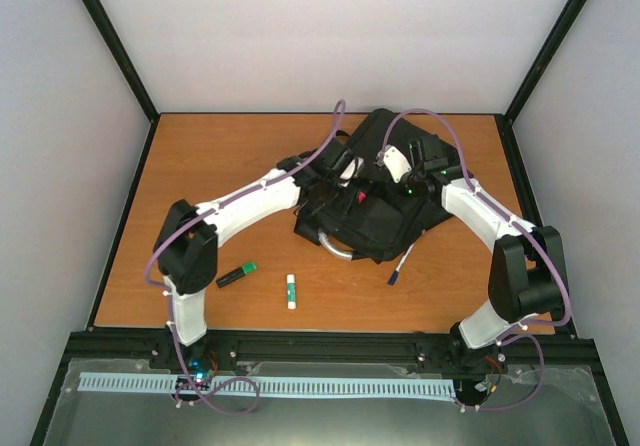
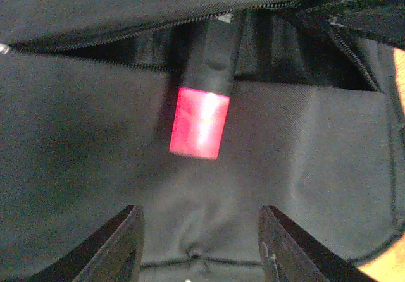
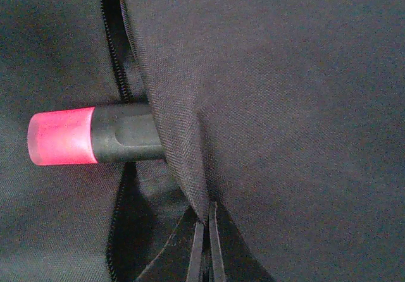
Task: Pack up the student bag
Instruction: Place the stationery in the student bag.
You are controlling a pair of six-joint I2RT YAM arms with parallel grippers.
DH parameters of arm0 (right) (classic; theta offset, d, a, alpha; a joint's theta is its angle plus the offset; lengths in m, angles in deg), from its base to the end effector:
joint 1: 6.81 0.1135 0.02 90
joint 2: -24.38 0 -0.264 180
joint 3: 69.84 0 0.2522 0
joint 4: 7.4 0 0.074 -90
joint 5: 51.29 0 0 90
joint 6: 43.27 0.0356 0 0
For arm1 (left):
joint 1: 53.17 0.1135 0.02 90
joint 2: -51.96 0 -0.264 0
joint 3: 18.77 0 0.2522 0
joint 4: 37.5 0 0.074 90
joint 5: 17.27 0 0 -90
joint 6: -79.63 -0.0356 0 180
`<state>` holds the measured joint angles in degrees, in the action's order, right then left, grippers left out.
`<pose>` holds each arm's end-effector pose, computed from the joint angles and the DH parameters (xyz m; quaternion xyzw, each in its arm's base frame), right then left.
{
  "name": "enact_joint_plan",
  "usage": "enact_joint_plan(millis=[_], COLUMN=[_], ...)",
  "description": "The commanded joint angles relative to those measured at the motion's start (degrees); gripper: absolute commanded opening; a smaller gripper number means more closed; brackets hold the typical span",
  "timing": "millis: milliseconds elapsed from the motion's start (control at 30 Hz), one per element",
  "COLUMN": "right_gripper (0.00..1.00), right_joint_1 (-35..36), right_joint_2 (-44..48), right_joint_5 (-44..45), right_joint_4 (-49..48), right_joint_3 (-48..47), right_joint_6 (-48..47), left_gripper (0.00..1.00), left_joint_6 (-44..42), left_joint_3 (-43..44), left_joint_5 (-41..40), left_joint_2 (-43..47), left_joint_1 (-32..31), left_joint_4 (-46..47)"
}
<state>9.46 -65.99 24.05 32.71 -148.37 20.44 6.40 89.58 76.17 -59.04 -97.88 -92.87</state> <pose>0.3194 0.1026 0.2404 -0.3791 0.8586 0.0919 0.3326 0.3002 -0.3002 0.2554 0.2400 0.9305 -0.1655 0.2219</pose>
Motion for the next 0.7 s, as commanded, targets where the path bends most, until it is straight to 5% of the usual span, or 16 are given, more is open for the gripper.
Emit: enact_joint_plan(millis=[0, 333, 667], right_gripper=[0.03, 0.03, 0.03], right_joint_1=[0.3, 0.3, 0.4], right_joint_2=[0.7, 1.0, 0.8], right_joint_5=[-2.2, -2.1, -2.9], right_joint_4=[-0.7, -0.5, -0.4], right_joint_3=[0.0, 0.0, 0.1], right_joint_6=[0.1, 0.2, -0.1], left_gripper=[0.47, 0.10, 0.04], left_joint_6=[3.1, 3.2, 2.6], left_joint_3=[-6.0, -7.8, -4.5], left_joint_5=[1.0, 1.8, 1.7], left_joint_2=[6.1, 2.8, -2.2], left_joint_1=[0.4, 0.4, 0.5], left_joint_4=[6.3, 8.2, 12.9])
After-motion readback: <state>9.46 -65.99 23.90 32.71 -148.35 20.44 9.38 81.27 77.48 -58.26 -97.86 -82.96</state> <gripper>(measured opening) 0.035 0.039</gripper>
